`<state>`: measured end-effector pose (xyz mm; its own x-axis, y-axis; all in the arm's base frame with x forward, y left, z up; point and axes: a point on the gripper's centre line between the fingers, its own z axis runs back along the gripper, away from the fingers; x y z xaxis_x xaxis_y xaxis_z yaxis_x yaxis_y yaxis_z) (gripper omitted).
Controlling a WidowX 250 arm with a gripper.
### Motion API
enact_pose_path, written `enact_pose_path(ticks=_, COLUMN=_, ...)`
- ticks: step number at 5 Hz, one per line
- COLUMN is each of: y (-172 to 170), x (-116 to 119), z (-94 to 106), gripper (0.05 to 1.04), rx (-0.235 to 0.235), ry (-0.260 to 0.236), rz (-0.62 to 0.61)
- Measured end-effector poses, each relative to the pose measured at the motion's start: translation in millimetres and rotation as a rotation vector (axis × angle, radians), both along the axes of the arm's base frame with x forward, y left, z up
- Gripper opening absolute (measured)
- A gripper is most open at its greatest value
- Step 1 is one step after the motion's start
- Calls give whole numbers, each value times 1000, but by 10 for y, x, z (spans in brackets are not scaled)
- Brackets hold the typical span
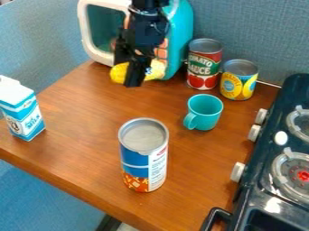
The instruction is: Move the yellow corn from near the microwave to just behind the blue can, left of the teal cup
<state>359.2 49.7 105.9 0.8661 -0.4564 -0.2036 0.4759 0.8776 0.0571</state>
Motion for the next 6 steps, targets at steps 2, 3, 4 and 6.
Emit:
enact_pose_path(ticks=2, y=-81, x=-77, z=-449, gripper=673, rx=-60, ry=138, rz=13)
enact_pose_path(ticks=3, y=-52, x=-42, z=-547, gripper=673, rx=-83, ry=130, rz=46)
enact_pose_path(ticks=4, y=32, x=15, z=-690, gripper=673, rx=-87, ry=127, rz=74)
enact_pose_path(ticks=6, y=34, x=34, z=-861, gripper=673, rx=-51, ry=52, rz=251)
